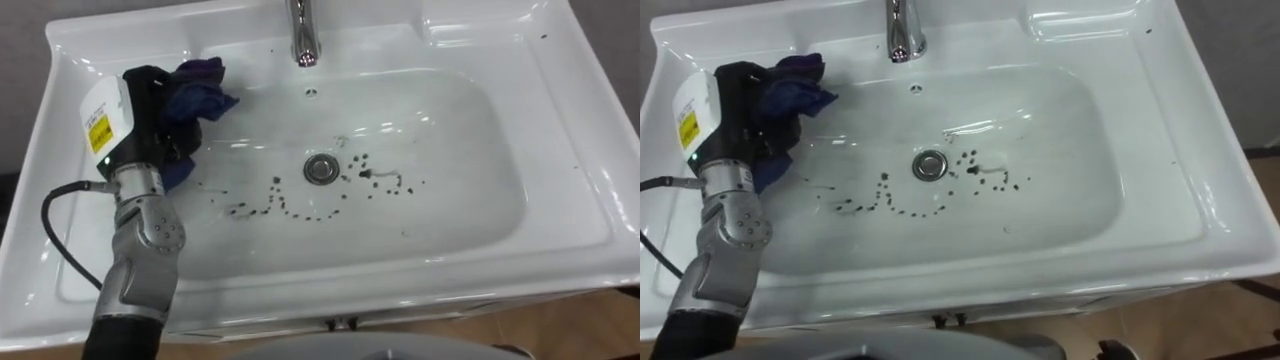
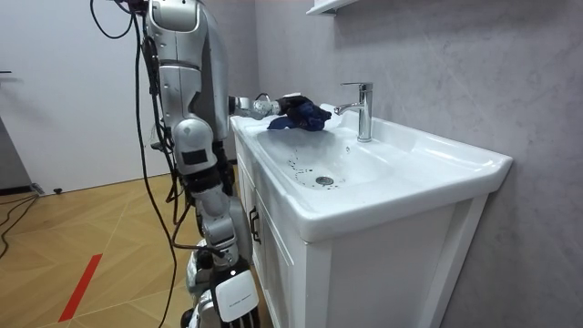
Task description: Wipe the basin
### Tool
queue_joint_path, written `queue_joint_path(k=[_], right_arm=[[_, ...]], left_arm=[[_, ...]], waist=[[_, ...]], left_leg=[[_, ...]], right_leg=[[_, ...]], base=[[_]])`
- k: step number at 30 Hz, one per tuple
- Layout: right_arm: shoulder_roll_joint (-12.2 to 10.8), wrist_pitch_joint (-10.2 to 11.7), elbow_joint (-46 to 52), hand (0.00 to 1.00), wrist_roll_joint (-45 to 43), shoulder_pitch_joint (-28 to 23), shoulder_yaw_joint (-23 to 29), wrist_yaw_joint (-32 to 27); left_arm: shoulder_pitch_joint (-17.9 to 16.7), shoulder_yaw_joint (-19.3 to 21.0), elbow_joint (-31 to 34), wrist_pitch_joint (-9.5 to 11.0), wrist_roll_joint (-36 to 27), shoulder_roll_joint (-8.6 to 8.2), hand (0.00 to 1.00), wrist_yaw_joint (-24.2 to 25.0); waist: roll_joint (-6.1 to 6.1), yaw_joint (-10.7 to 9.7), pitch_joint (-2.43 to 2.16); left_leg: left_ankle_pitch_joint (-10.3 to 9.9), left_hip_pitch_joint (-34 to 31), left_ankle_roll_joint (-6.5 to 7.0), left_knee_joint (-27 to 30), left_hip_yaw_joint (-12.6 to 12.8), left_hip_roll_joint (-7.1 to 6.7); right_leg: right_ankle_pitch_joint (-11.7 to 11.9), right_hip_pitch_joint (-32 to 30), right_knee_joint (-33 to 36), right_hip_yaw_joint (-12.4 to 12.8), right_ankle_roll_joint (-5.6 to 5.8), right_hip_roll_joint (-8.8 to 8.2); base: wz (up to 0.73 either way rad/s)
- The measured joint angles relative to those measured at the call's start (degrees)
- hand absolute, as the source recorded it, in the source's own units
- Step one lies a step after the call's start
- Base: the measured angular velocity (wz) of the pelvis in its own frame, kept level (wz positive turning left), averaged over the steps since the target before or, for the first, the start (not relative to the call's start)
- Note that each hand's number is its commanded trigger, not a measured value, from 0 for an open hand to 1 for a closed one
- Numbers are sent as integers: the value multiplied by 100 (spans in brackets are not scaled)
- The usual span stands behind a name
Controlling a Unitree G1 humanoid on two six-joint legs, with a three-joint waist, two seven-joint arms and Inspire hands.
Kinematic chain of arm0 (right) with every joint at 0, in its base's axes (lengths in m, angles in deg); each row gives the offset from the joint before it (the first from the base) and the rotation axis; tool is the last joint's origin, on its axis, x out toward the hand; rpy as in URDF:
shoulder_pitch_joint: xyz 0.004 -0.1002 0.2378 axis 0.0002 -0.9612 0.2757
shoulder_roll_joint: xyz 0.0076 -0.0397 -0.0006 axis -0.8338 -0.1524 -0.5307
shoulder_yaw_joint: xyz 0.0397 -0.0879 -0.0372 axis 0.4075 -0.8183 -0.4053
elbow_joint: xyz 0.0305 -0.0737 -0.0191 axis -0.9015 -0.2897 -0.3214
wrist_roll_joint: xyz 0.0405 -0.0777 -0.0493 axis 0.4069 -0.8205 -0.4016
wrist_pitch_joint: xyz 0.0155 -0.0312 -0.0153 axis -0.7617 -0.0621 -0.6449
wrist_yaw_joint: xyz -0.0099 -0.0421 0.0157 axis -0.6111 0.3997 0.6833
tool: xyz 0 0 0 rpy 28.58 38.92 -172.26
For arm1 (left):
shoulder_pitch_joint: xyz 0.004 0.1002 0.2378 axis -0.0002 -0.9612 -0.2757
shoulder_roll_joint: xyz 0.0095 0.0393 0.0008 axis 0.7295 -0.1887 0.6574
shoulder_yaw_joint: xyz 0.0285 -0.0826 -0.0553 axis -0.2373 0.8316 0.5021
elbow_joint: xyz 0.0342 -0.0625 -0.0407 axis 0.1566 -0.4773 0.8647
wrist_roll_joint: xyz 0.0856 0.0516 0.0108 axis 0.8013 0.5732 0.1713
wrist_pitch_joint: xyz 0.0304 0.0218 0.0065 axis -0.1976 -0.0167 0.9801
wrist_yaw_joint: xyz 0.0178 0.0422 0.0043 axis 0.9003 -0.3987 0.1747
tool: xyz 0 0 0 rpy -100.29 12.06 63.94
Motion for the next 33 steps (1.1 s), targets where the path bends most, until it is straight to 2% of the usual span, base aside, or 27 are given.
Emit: queue_joint_path(k=[6, 8, 9, 10, 11, 12, 13, 14, 15, 16, 19, 21, 26, 29, 30, 33], right_arm=[[4, -67, 112, 0, -13, -133, 1, 117], [16, -66, 109, 0, 10, -158, -6, 120], [6, -60, 113, 0, 60, -150, -25, 124], [-57, -60, 189, 0, 48, -43, -121, 115], [-49, -56, 215, 0, 45, -38, -129, 108], [-26, -64, 209, 0, 70, -132, -121, 70], [-5, -163, 142, 0, 105, -187, -120, 70], [-1, -217, 139, 0, 131, -182, -118, 98], [-11, -236, 103, 0, 175, -161, -116, 134], [-23, -233, 32, 0, 205, -67, -116, 185], [-18, -230, 20, 0, 240, 38, -113, 218], [-9, -249, 45, 0, 239, 47, -114, 221], [-24, -403, -39, 0, 218, -59, -117, 240], [-14, -474, -74, 0, 222, -66, -120, 213], [-16, -478, -71, 0, 219, -62, -119, 181], [-23, -480, -12, 0, 189, -42, -115, 164]], left_arm=[[-209, -111, -6, -177, 55, 5, 100, 13], [-247, -218, -13, -272, 56, 10, 100, 25], [-266, -242, -42, -276, 44, 36, 100, 29], [-270, -164, -62, -293, 59, 153, 100, 26], [-267, -120, -92, -307, 101, 169, 100, 13], [-288, -200, -96, -316, 211, 191, 100, 57], [-282, -324, -127, -291, 222, 224, 100, 146], [-277, -371, -125, -273, 222, 238, 100, 159], [-235, -466, -121, -270, 227, 265, 100, 161], [-242, -535, -124, -303, 227, 273, 100, 175], [-243, -670, -322, -422, 291, 268, 100, 277], [-239, -733, -454, -438, 406, 249, 100, 378], [-239, -778, -728, -442, 728, 193, 100, 477], [-240, -876, -742, -495, 763, 163, 100, 484], [-269, -920, -747, -506, 871, 145, 100, 520], [-300, -930, -748, -612, 997, 75, 100, 729]], waist=[[-7, -153, 13], [94, -148, 62], [185, -124, 92], [162, -103, 42], [171, -165, 62], [215, -296, 78], [185, -306, 100], [183, -302, 103], [175, -313, 120], [204, -278, 82], [150, -234, 82], [153, -290, 80], [190, -314, 71], [233, -325, 41], [204, -322, 52], [199, -339, 46]], left_leg=[[1, 192, 1, -25, -6, 2], [20, 296, 13, -42, -270, 122], [22, 318, 16, -70, -645, 260], [-6, 215, -14, 17, -645, 289], [-64, 167, -96, 110, -612, 333], [-66, 150, -194, 165, -462, 376], [-50, 134, -218, 42, -327, 376], [-32, 85, -222, -63, -261, 375], [63, -83, -194, -185, -260, 377], [63, -115, -166, -114, -165, 297], [69, -146, -136, -2, -93, 217], [85, -172, -102, 2, -95, 192], [75, -189, -79, -4, -72, 177], [80, -169, -84, -1, -69, 185], [81, -144, -85, 0, -55, 186], [82, -125, -85, 4, -25, 185]], right_leg=[[0, 146, 63, 40, -2, -1], [-34, -125, 622, -47, -35, 54], [-261, -462, 661, -16, -196, 292], [277, -748, -12, -7, -485, 458], [616, -744, -42, -121, -425, 475], [685, -593, -90, -225, -436, 453], [682, -504, -85, -32, -433, 416], [675, -492, -90, 157, -421, 400], [633, -525, -86, 321, -349, 392], [592, -563, -66, 288, -287, 373], [590, -523, -82, 188, -251, 335], [583, -545, -69, 194, -225, 314], [535, -651, 118, 235, -223, 309], [543, -636, 141, 219, -235, 314], [527, -638, 173, 206, -243, 308], [478, -637, 203, 206, -241, 299]], base=[[1], [-29], [-70], [-62], [0], [74], [82], [59], [31], [19], [-10], [3], [-2], [0], [-3], [0]])
